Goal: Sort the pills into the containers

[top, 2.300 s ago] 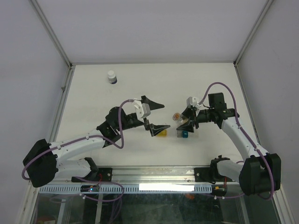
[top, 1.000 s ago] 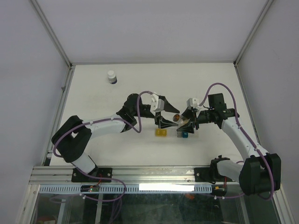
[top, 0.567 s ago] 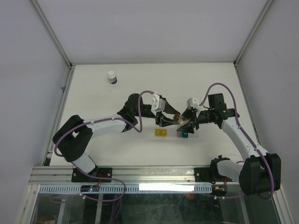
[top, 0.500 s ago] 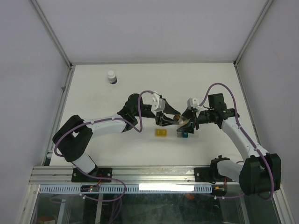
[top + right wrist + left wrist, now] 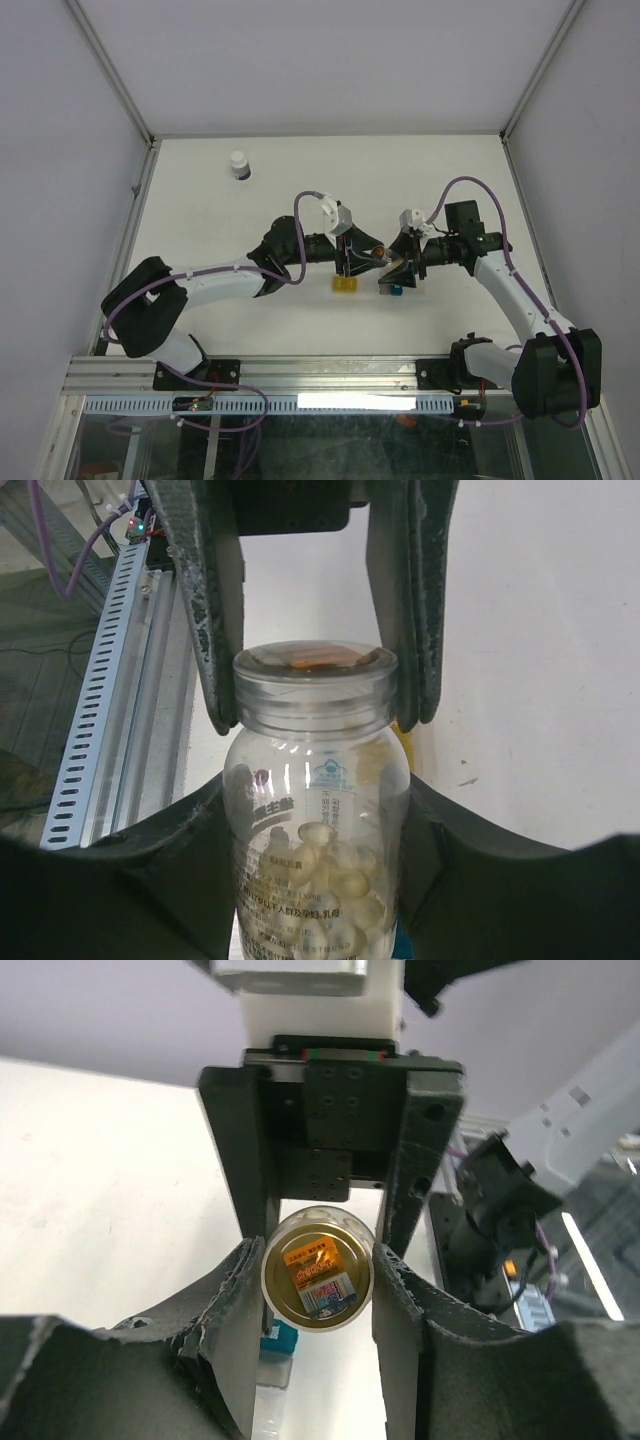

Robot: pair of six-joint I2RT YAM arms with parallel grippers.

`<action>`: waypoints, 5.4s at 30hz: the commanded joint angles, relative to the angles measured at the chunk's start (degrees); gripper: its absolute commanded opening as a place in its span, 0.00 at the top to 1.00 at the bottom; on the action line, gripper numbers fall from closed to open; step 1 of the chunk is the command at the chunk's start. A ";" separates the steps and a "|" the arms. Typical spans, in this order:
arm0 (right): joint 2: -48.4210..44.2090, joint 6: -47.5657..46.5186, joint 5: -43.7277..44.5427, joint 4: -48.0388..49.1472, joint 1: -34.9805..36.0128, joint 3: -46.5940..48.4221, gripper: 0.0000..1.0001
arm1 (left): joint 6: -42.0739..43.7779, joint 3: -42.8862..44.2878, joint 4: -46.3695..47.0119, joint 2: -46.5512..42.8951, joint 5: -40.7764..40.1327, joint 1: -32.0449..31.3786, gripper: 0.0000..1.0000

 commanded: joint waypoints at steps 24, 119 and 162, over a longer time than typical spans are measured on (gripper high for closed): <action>-1.54 4.45 2.48 6.88 -0.61 2.29 1.00 | -19.50 -11.46 10.46 -15.54 -44.71 -9.96 0.04; -1.24 6.50 7.48 9.05 -0.27 1.85 1.00 | -38.56 -1.13 -9.38 -10.22 -57.70 -13.20 1.00; -3.91 14.67 -0.03 16.46 -0.30 -0.87 1.00 | -36.41 1.05 -13.28 -8.63 -61.48 -16.52 0.37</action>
